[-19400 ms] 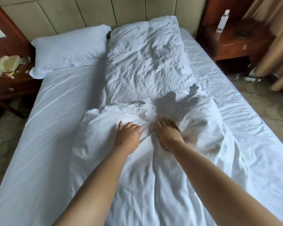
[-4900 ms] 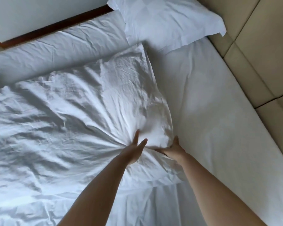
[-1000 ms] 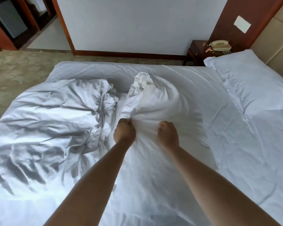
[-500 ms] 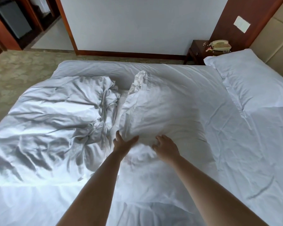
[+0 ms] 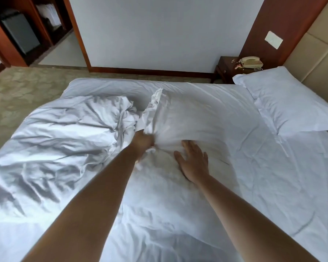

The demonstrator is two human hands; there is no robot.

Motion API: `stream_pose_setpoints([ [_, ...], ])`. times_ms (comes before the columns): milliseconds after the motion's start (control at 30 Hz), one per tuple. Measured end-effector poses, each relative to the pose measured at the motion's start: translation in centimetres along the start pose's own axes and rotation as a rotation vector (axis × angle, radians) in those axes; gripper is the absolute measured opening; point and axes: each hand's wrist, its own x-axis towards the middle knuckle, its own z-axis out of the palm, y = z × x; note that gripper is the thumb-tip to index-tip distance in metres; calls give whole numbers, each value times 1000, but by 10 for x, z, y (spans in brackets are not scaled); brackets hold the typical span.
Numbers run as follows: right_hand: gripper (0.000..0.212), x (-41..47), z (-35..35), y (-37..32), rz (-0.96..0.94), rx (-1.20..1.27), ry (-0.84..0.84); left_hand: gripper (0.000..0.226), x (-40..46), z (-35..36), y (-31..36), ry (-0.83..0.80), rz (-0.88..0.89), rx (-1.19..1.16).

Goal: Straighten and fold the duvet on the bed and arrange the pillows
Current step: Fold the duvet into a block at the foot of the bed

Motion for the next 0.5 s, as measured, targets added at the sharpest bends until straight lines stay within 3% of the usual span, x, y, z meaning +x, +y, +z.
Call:
stream_pose_setpoints([
  [33,61,3,1,-9,-11,-3,-39,22,5,-14,-7,39,8,-52],
  [133,63,3,24,-24,-63,-121,-222,3,6,-52,-58,193,-86,89],
  [267,69,-14,68,-14,-80,-291,-429,63,-9,-50,-149,43,-355,331],
  [367,69,-19,79,-8,-126,-344,-421,72,-14,-39,-167,36,-314,622],
  [467,68,-14,75,-8,-136,-339,-395,92,-5,-36,-154,-84,-316,589],
  [500,67,-13,73,-9,-144,-329,-393,84,-4,-36,-148,-127,-284,608],
])
